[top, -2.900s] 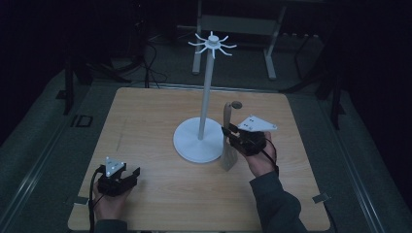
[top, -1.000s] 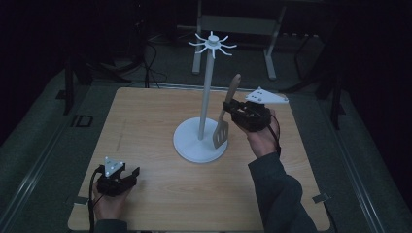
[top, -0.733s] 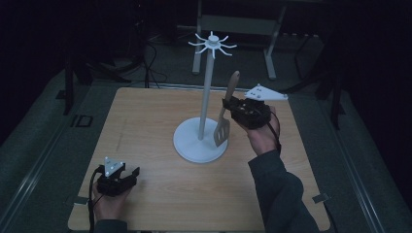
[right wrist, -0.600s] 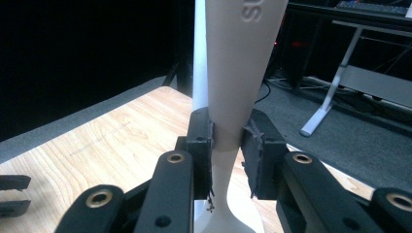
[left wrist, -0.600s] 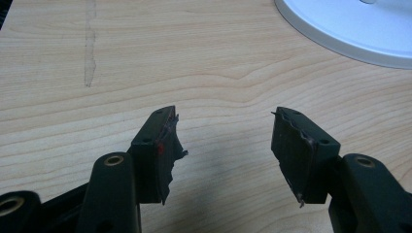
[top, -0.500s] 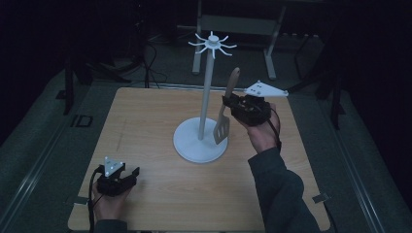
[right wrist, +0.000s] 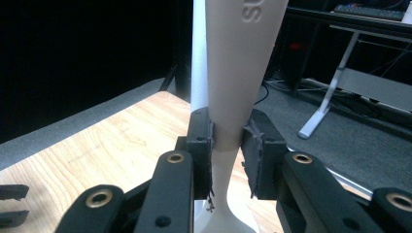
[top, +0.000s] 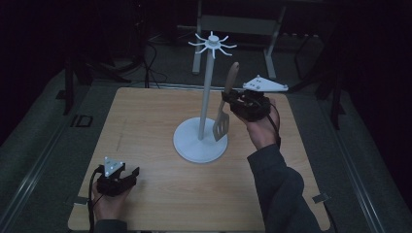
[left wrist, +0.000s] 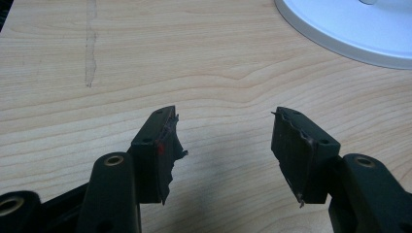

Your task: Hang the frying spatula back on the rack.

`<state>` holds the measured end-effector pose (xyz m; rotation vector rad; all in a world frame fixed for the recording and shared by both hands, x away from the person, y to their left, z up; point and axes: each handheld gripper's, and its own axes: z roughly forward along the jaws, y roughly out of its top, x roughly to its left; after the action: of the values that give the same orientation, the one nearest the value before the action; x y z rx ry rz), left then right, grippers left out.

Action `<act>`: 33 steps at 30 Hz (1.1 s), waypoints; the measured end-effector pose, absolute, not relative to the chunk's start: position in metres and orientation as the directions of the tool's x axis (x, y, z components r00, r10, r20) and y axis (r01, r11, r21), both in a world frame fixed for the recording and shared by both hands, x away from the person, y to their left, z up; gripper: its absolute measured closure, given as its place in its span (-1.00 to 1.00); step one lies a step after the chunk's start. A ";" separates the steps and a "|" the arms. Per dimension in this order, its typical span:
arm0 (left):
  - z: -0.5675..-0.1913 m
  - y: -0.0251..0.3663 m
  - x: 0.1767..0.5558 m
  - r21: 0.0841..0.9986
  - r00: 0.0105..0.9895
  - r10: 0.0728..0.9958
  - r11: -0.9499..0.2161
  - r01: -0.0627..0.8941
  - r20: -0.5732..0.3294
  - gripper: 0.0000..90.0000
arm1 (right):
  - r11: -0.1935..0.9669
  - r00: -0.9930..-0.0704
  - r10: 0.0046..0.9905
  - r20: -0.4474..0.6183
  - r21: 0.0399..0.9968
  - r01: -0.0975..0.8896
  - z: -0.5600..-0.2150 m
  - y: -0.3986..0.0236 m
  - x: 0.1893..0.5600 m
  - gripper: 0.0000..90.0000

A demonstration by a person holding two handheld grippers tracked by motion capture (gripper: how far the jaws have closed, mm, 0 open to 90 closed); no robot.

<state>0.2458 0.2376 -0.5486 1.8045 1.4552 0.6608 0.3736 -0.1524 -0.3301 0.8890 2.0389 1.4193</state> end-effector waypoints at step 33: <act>-0.549 0.237 0.246 0.787 0.236 0.971 -0.111 0.607 -0.045 -0.05 | 0.270 -0.663 0.748 -0.041 0.931 0.247 -0.310 -0.140 0.388 0.66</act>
<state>0.2460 0.2374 -0.5485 1.8083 1.4538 0.6584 0.3876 -0.1401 -0.3095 0.8948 2.0666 1.3828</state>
